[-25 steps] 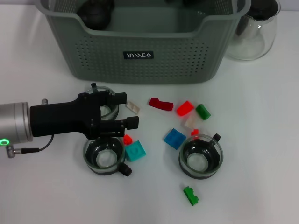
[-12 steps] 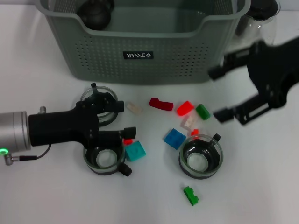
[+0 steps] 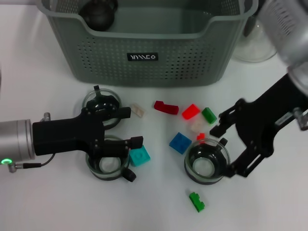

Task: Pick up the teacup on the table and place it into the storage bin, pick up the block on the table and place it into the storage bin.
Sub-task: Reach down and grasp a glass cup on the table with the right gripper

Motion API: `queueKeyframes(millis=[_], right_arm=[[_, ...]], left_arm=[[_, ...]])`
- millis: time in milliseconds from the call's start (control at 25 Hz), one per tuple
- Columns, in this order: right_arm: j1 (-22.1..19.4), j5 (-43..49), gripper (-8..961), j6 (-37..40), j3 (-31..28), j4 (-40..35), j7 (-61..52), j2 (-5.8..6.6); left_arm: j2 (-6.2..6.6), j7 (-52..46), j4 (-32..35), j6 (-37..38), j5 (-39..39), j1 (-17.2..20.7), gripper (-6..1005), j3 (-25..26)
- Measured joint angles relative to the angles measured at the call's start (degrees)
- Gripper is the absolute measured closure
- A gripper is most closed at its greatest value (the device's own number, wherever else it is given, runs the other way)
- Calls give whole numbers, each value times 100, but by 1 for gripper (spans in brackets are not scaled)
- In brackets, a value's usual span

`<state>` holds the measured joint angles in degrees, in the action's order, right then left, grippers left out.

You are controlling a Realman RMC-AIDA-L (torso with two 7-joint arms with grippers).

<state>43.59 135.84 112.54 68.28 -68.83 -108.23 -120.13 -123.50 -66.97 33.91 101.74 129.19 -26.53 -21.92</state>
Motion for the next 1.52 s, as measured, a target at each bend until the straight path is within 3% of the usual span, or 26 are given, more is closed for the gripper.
queueKeyframes(millis=[960,1520], right_arm=[[108,36,60,-1372,2555,527,-700,-36],[94,49,89,-1838,3346,572,-1125,-45]], left_arm=[[-35,-35,-55,-45,-54,16,126,55],[-33,-27,-134,-113,-61,20,126,56]])
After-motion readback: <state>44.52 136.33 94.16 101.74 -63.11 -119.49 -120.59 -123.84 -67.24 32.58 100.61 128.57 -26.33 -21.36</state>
